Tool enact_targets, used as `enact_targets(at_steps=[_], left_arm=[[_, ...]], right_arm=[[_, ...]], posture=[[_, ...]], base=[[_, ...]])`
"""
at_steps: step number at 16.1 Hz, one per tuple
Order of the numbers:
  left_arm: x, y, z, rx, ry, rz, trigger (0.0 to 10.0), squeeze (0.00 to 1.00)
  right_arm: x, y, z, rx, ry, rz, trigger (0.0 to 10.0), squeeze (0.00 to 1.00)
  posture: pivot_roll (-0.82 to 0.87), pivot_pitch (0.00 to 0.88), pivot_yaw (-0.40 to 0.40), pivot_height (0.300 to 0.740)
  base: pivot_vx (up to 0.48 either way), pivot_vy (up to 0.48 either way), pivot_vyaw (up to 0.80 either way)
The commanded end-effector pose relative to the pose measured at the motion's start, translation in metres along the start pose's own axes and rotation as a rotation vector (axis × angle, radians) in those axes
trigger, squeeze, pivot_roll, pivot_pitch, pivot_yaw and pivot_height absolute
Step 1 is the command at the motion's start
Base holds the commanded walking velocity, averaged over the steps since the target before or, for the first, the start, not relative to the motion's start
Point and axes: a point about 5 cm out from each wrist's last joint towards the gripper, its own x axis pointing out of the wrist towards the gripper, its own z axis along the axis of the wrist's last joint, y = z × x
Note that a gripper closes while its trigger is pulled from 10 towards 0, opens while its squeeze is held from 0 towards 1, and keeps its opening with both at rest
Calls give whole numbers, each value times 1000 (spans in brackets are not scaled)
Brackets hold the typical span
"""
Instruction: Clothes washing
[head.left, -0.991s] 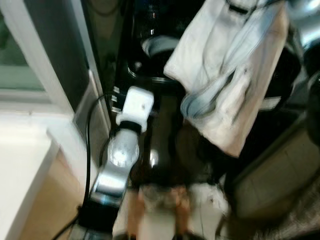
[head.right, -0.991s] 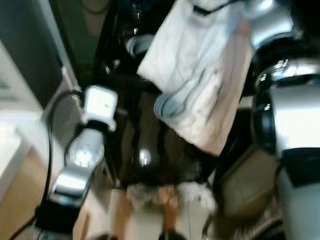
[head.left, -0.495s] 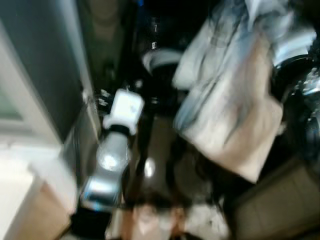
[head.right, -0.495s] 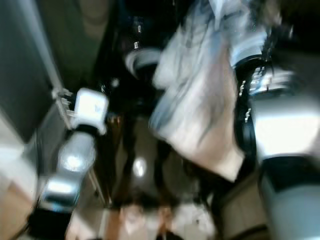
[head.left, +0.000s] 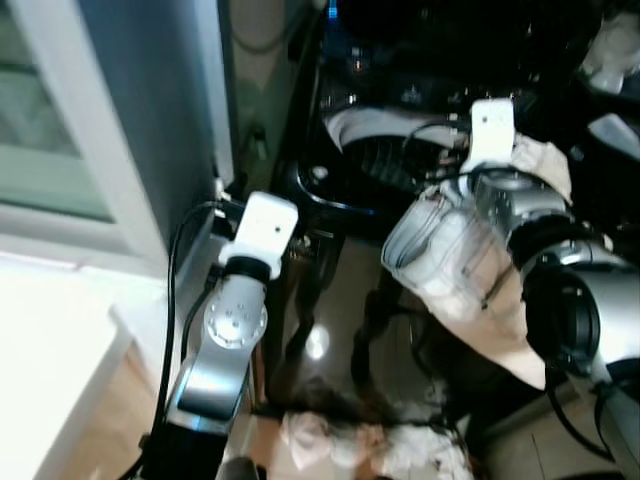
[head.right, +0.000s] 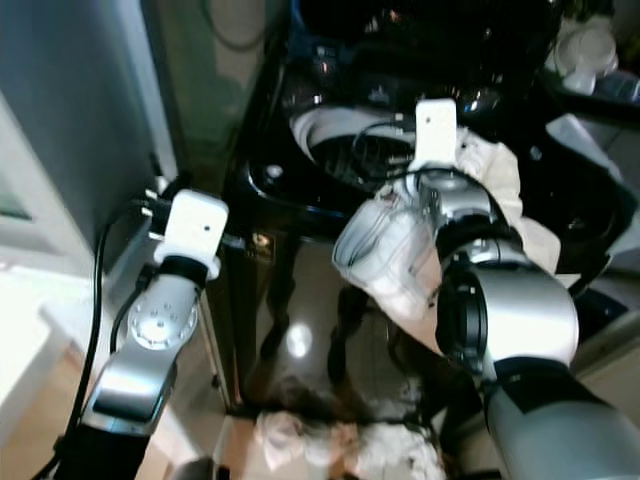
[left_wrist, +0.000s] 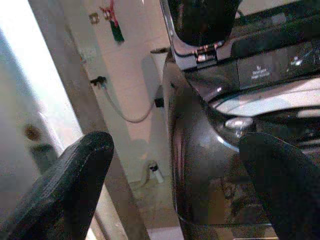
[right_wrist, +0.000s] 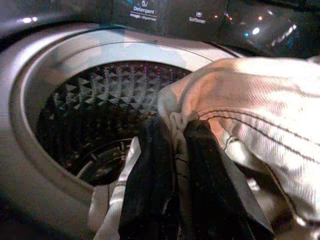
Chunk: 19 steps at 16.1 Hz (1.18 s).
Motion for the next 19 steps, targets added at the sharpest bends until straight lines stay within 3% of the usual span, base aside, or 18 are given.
enact_targets(at_steps=[1, 3, 6, 7, 10, 12, 16, 18, 19], left_arm=[[0, -2, 4, 0, -12, -11, 10000, 0], [-1, -2, 5, 1, -15, -11, 10000, 0], [0, -3, 5, 5, -22, -13, 10000, 0], [0, -3, 5, 8, -24, -14, 10000, 0], [0, -3, 5, 10, -29, -15, 10000, 0], [1, -3, 5, 13, -33, -17, 10000, 0], [2, -3, 6, 15, -38, -17, 10000, 0], [2, -3, 5, 13, -39, -15, 10000, 0], [2, -3, 5, 14, -39, -15, 10000, 0]], right_arm=[[0, -3, -13, 47, 39, -25, 10000, 1000], [0, -3, -4, 79, -14, -39, 10000, 1000], [-2, -9, 22, -44, -168, -101, 10000, 1000], [-3, -8, 27, 5, -197, -90, 10000, 1000], [-3, 0, 36, 319, -211, 5, 10000, 1000], [-5, 9, 47, 447, -226, 65, 10000, 1000], [-11, 33, 76, 537, -282, 207, 10000, 1000], [-14, 39, 88, 459, -321, 229, 10000, 1000], [-17, 39, 96, 332, -362, 210, 10000, 1000]], posture=[[81, 26, -75, 740], [71, 28, -73, 740], [63, 23, -70, 740], [62, 21, -70, 740], [57, 12, -67, 740], [56, 4, -66, 740], [56, 0, -66, 740], [54, 0, -68, 740], [54, 0, -68, 740]], base=[[0, 0, 0], [0, 0, 0], [0, 0, 0], [0, 0, 0], [0, 0, 0], [0, 0, 0], [0, 0, 0], [0, 0, 0], [0, 0, 0]])
